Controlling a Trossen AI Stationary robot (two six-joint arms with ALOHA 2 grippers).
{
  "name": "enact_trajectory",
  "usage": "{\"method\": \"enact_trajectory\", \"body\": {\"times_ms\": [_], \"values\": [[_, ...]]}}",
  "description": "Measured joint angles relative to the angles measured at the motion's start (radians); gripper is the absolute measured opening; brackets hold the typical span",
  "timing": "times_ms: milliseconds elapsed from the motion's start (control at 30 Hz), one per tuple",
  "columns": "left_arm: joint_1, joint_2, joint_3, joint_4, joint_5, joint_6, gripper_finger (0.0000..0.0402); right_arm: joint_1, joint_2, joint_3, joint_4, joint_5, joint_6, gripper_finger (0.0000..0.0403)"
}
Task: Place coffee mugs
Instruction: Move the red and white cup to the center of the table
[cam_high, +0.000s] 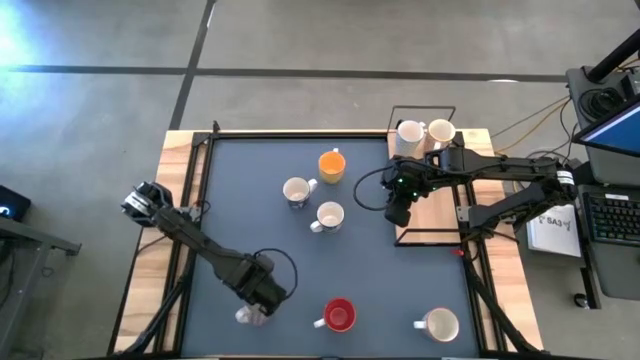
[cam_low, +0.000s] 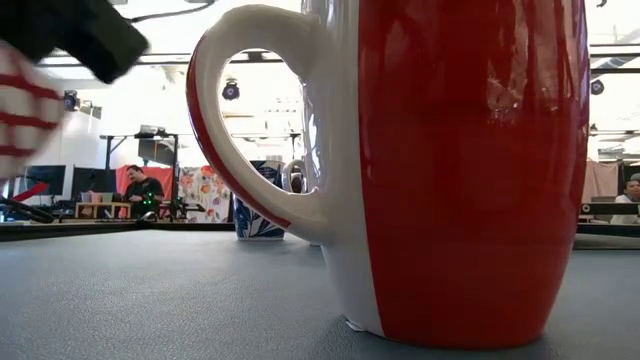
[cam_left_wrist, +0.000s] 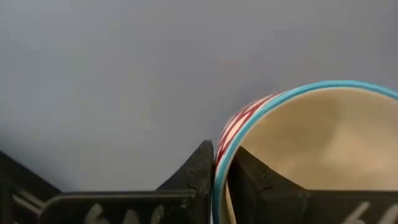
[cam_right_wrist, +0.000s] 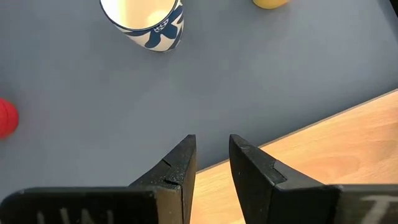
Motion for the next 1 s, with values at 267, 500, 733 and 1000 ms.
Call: {"method": "enact_trajectory", "body": {"times_ms": [267, 500, 733, 1000], "values": [[0.114, -0.005, 0.017, 0.006, -0.208, 0.157, 0.0015, 0.000, 0.000, 0.000, 0.001, 0.000, 0.021, 0.0090], [0.235, -0.024, 0.030, 0.006, -0.268, 0.325, 0.0009, 0.000, 0.000, 0.000, 0.001, 0.000, 0.025, 0.0091], [0.379, -0.019, 0.029, 0.029, -0.324, 0.491, 0.0009, 0.000, 0.000, 0.000, 0.003, 0.000, 0.044, 0.0090], [0.478, -0.018, 0.029, 0.105, -0.339, 0.618, 0.0010, 0.000, 0.000, 0.000, 0.006, 0.000, 0.096, 0.0093]]}}
